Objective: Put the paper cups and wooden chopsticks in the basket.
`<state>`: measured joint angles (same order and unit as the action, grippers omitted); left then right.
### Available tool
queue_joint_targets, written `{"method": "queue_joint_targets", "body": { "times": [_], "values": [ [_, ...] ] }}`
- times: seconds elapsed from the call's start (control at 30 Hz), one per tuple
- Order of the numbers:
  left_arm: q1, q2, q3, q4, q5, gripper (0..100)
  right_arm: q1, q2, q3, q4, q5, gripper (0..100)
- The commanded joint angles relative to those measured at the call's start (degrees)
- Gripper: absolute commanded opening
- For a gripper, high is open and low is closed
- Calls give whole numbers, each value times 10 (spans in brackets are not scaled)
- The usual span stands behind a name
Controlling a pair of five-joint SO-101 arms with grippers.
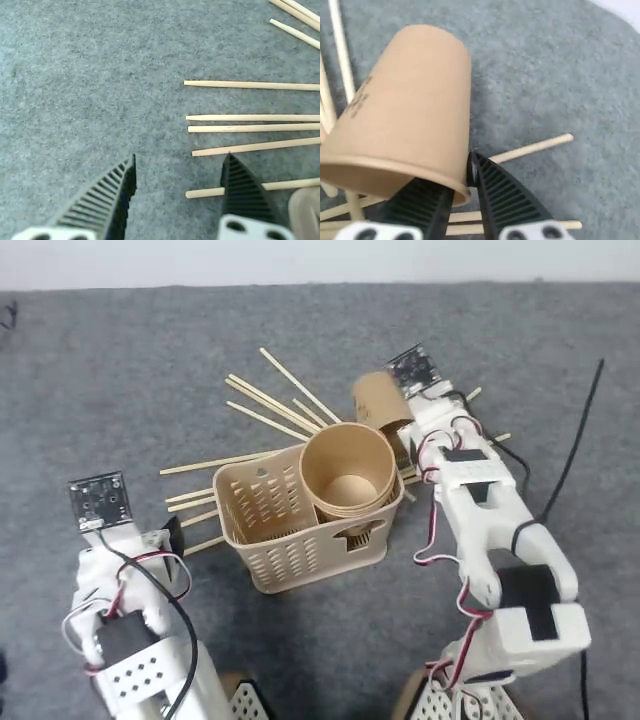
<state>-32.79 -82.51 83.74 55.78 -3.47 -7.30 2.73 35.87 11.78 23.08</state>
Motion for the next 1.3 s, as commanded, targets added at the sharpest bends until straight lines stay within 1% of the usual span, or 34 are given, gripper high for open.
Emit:
{"method": "queue_joint_targets", "body": {
  "times": [0.0, 0.17, 0.37, 0.47, 0.6, 0.77, 0.9, 0.97, 1.07, 1.13, 1.27],
  "values": [
    [-1, -4, -1, -11, 6, 261, 18, -71, -29, 36, -29, 8],
    [-1, -4, 4, -11, 6, 261, 36, -173, -34, 140, -36, 8],
    [-1, -5, 4, -11, 6, 261, 59, -320, -106, 355, -33, 8],
    [-1, -4, 5, -10, 6, 261, 62, -373, -170, 461, -30, 8],
    [-1, -5, 13, -11, 6, 261, 58, -415, -269, 604, 8, 8],
    [-1, -4, 15, -10, 6, 261, 58, -423, -412, 764, 54, 8],
    [0, -5, 28, -11, 4, 261, 56, -423, -527, 863, 75, 8],
    [0, -5, 29, -11, 4, 261, 29, -423, -578, 907, 84, 8],
    [0, -5, 29, -11, 4, 261, -5, -440, -597, 914, 78, 8],
    [0, -5, 29, -11, 4, 261, -32, -453, -574, 914, 71, 8],
    [0, -5, 29, -11, 3, 261, -150, -477, -453, 914, 58, 8]
  ]
}}
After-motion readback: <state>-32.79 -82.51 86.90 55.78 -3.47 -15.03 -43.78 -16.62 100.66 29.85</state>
